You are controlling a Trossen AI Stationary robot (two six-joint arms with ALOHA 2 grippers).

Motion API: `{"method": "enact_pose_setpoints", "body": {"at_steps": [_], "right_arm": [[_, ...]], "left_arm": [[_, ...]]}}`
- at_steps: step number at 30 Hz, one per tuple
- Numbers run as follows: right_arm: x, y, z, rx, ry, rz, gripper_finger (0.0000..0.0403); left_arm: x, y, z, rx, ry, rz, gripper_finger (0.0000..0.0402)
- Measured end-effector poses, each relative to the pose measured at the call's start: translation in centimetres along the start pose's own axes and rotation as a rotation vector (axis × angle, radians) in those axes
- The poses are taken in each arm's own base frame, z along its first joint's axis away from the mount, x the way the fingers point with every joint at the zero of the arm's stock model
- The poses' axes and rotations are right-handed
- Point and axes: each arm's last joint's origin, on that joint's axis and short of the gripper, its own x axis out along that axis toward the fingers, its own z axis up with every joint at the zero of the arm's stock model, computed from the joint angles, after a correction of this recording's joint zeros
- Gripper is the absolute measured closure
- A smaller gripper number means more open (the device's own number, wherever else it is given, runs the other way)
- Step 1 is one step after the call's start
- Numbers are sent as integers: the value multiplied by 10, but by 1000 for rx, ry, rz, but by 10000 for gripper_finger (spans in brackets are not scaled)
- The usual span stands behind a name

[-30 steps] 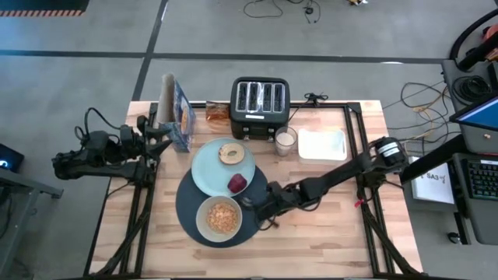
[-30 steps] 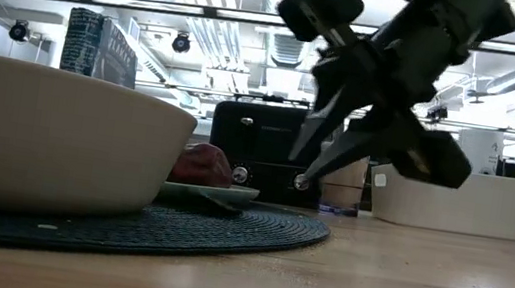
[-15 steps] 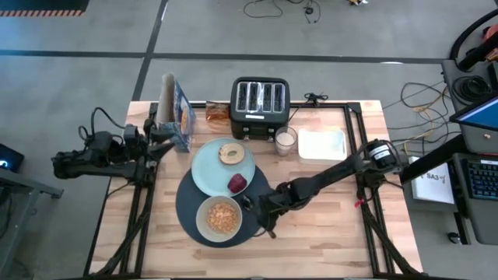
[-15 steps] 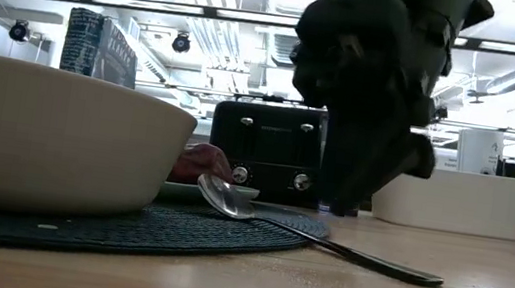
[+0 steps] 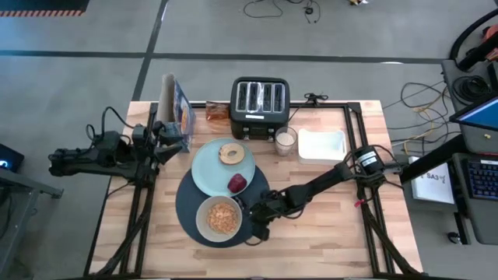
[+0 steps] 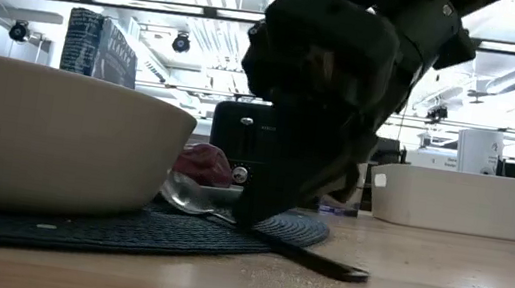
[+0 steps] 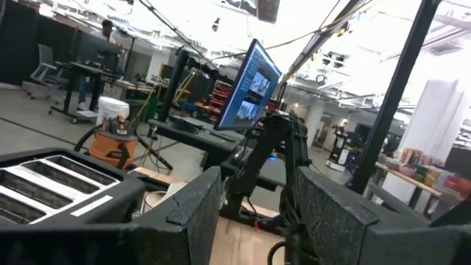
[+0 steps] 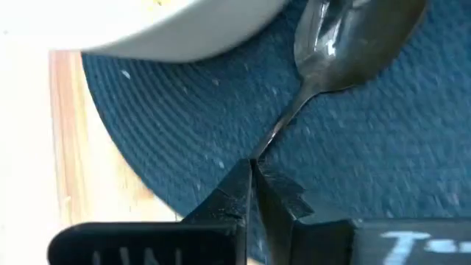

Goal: Arrange a breakfast setting
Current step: Put the black spoon on the blue table mat to the right of the gray bowl

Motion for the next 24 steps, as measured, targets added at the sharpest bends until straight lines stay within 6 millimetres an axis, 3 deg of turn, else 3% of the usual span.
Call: {"method": "enact_pose_setpoints", "body": {"at_steps": [15, 24], "right_arm": [[-17, -16, 24, -138, -170, -176, 391], [14, -30, 26, -213, -253, -211, 391]], "left_arm": [[2, -1, 4, -20, -14, -5, 239], [7, -2, 4, -19, -14, 1, 239]]}}
